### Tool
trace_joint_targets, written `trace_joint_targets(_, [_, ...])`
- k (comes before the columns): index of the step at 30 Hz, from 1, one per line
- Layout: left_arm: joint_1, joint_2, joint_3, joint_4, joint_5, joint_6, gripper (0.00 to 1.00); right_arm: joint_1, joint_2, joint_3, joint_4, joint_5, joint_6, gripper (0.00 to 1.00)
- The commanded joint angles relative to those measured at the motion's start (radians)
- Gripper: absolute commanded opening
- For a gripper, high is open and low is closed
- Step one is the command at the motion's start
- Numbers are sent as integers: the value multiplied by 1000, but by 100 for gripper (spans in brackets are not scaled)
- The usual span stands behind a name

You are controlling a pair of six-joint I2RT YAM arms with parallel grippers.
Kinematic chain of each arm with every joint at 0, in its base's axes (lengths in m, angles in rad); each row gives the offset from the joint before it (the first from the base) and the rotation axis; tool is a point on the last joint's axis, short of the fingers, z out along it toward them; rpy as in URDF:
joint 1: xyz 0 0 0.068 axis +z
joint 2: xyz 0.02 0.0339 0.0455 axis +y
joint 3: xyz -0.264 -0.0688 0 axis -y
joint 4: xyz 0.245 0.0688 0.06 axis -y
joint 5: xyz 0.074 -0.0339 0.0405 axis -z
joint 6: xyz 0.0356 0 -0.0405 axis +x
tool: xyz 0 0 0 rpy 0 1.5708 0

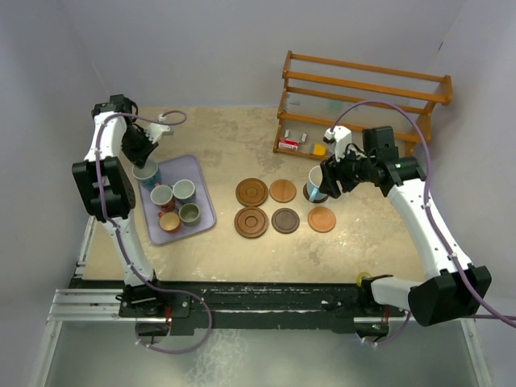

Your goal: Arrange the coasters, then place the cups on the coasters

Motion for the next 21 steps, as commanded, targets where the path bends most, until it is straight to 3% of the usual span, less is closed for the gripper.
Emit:
trace_joint_targets(1, [2,-77,-42,57,-65,-143,13,-1,2,2,-6,-17,-14,64])
trace_joint_targets(9, [4,-144,-108,80,-110,-255,22,0,15,6,-13,-23,-14,63])
trace_joint_targets(13, [4,-174,-102,73,-117,-263,35,0,9,6,-13,-23,-15,63])
trace_joint_targets(17, [1,-225,-100,92,-75,-216,44,0,9,6,-13,-23,-17,63])
trace_joint_targets(21, [-7,-282,-130,104,1,-69,50,0,10,6,-15,-21,-18,63])
